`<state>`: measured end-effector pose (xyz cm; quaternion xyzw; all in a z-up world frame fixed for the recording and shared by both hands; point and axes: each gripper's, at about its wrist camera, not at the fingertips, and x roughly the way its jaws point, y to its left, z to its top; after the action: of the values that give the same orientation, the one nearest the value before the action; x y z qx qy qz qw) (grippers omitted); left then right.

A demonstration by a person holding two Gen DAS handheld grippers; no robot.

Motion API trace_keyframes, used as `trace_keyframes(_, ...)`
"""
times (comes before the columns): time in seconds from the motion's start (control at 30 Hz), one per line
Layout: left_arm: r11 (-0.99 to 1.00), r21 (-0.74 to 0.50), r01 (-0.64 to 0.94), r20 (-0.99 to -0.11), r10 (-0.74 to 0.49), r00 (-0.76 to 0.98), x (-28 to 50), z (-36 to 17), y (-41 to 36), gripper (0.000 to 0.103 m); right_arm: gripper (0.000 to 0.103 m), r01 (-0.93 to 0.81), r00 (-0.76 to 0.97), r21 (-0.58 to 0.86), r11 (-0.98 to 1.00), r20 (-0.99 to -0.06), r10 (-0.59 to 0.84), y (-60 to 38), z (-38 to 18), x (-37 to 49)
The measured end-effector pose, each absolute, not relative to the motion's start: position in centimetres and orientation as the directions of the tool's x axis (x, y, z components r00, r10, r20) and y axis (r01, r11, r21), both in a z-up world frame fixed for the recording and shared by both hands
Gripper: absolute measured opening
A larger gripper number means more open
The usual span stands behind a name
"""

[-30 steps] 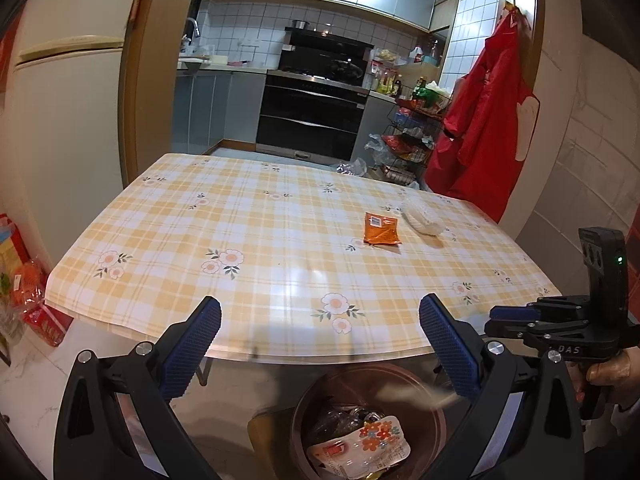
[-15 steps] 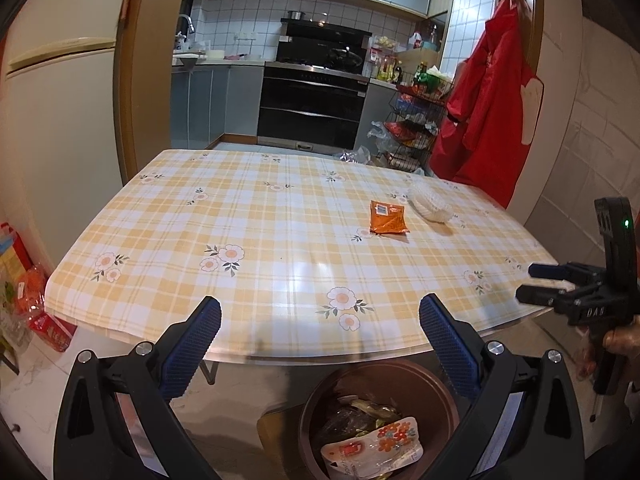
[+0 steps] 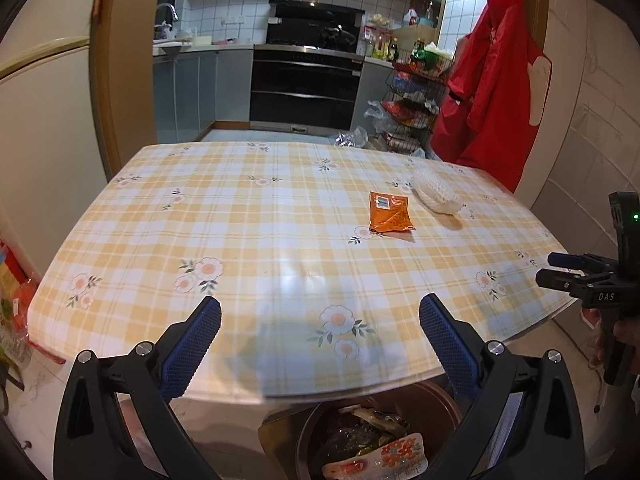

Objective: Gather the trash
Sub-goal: 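Move the left tool to the orange snack packet while the right tool approaches the white foam net, then grasp the orange snack packet with the left tool while the right tool grasps the white foam net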

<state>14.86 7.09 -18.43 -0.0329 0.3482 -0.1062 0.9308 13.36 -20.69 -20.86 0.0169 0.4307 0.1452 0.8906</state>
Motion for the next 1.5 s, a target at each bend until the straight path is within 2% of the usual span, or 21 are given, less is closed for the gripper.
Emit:
trace_keyframes(0.23, 0.961, -0.117, 0.249, -0.675, -0.261, 0.69, 21.2, -19.9, 3.1, 0.097, 0.094, -0.205, 0.59, 0.148, 0.968, -0.77, 0.243, -23.9, -22.0, 17.3)
trace_keyframes(0.5, 0.914, -0.045, 0.403, -0.735, -0.304, 0.607, 32.8, -23.9, -6.5, 0.097, 0.094, -0.152, 0.594, 0.164, 0.975, -0.773, 0.223, -27.6, -23.8, 23.3)
trace_keyframes(0.67, 0.911, -0.036, 0.411, -0.791, -0.277, 0.546, 39.2, -27.4, -10.1, 0.097, 0.094, -0.129, 0.596, 0.159, 0.979, -0.776, 0.205, -29.3, -24.8, 26.5)
trace_keyframes(0.97, 0.927, 0.0, 0.374, -0.837, -0.204, 0.508, 44.6, -30.5, -12.3, 0.097, 0.094, -0.121, 0.589, 0.153, 0.981, -0.784, 0.195, -31.3, -26.4, 30.8)
trace_keyframes(1.0, 0.927, 0.006, 0.375, -0.839, -0.2, 0.507, 44.8, -30.7, -12.4, 0.093, 0.094, -0.126, 0.591, 0.154, 0.98, -0.782, 0.199, -31.2, -26.4, 31.3)
trace_keyframes(1.03, 0.923, 0.005, 0.384, -0.839, -0.205, 0.504, 44.8, -30.8, -12.4, 0.084, 0.094, -0.134, 0.594, 0.152, 0.979, -0.778, 0.202, -31.1, -26.4, 31.8)
trace_keyframes(1.07, 0.919, 0.004, 0.395, -0.837, -0.213, 0.503, 44.8, -30.8, -12.3, 0.067, 0.094, -0.14, 0.597, 0.151, 0.978, -0.776, 0.205, -31.0, -26.3, 32.1)
trace_keyframes(1.1, 0.919, 0.034, 0.394, -0.828, -0.195, 0.525, 44.5, -30.5, -12.1, 0.056, 0.094, -0.152, 0.599, 0.152, 0.977, -0.772, 0.214, -30.7, -26.2, 32.6)
trace_keyframes(1.13, 0.92, 0.024, 0.39, -0.832, -0.198, 0.518, 44.4, -30.4, -11.8, 0.052, 0.094, -0.166, 0.601, 0.151, 0.975, -0.768, 0.221, -30.3, -26.2, 33.2)
trace_keyframes(1.17, 0.923, 0.0, 0.386, -0.833, -0.213, 0.51, 44.2, -30.2, -11.4, 0.04, 0.094, -0.174, 0.602, 0.148, 0.974, -0.766, 0.224, -30.1, -26.2, 33.5)
trace_keyframes(1.2, 0.925, -0.013, 0.379, -0.833, -0.219, 0.508, 44.0, -30.1, -11.1, 0.034, 0.092, -0.191, 0.605, 0.142, 0.971, -0.762, 0.23, -29.5, -26.2, 34.1)
trace_keyframes(1.3, 0.93, -0.047, 0.365, -0.82, -0.245, 0.518, 42.9, -29.5, -9.1, 0.028, 0.089, -0.226, 0.602, 0.138, 0.964, -0.758, 0.25, -27.9, -26.4, 36.2)
trace_keyframes(1.47, 0.944, -0.081, 0.319, -0.796, -0.254, 0.549, 40.9, -28.0, -5.5, 0.026, 0.083, -0.202, 0.578, 0.185, 0.962, -0.77, 0.27, -26.0, -27.8, 40.2)
trace_keyframes(1.5, 0.947, -0.083, 0.309, -0.792, -0.251, 0.557, 40.5, -27.6, -4.9, 0.026, 0.078, -0.195, 0.57, 0.184, 0.963, -0.778, 0.264, -25.7, -28.1, 40.7)
